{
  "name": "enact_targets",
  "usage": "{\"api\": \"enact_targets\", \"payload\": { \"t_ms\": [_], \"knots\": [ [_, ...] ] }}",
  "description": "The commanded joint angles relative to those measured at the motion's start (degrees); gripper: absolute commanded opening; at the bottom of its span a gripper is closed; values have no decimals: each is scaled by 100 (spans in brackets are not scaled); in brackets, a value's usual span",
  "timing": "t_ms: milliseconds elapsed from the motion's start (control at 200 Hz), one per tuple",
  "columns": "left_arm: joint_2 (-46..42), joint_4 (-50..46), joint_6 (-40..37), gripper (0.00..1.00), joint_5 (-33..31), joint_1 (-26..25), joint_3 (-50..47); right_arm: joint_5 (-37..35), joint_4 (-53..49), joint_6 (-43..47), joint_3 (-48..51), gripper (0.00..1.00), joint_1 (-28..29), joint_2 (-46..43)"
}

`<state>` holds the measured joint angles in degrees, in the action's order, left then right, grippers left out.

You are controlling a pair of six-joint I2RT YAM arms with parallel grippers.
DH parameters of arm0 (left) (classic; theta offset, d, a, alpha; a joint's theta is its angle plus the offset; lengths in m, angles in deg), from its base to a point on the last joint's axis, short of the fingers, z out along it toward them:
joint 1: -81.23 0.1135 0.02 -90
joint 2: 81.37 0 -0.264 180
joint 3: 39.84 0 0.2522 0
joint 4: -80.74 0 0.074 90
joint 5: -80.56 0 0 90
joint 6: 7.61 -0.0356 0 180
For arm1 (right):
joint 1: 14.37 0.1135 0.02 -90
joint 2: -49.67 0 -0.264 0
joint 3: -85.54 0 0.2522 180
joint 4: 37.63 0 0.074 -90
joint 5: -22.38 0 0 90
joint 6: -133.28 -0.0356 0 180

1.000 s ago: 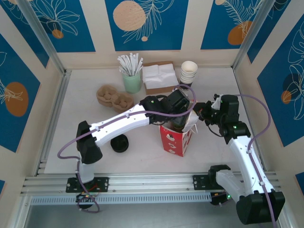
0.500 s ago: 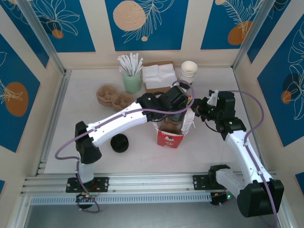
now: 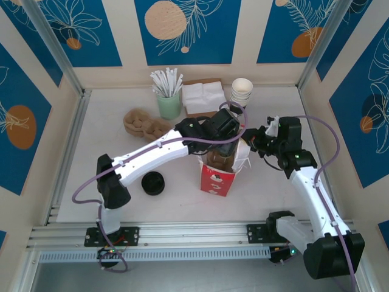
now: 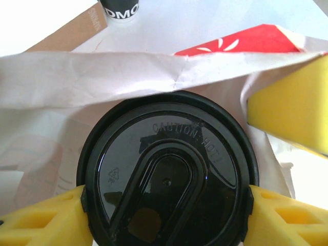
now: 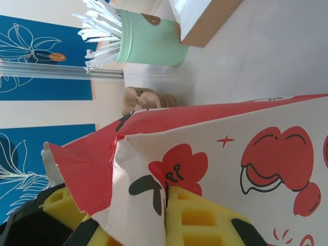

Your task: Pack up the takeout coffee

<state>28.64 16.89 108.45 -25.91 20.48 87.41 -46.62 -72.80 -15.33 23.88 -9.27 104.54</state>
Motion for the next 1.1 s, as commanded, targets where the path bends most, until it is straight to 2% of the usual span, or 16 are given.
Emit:
{"api": "enact_targets", "payload": {
  "t_ms": [0,300,510,685,840,1095],
  "knots": [
    [77,110,82,66,98,39,-154,46,-551,370,-183,0,-71,-156],
    [29,347,43,66,268,-7,-501,-260,-1436,806,-594,0,-141,61],
    [175,394,-74,66,389,-127,-444,-491,-2203,936,-1176,0,-142,515],
    [268,442,-153,66,449,-197,-350,-751,-2533,870,-1248,0,-129,582],
    [345,578,-206,65,684,-244,-299,-791,-2561,717,-1224,0,-123,625],
    [476,523,-24,66,565,-168,-344,-617,-2423,552,-1185,0,-102,690]
  ]
}}
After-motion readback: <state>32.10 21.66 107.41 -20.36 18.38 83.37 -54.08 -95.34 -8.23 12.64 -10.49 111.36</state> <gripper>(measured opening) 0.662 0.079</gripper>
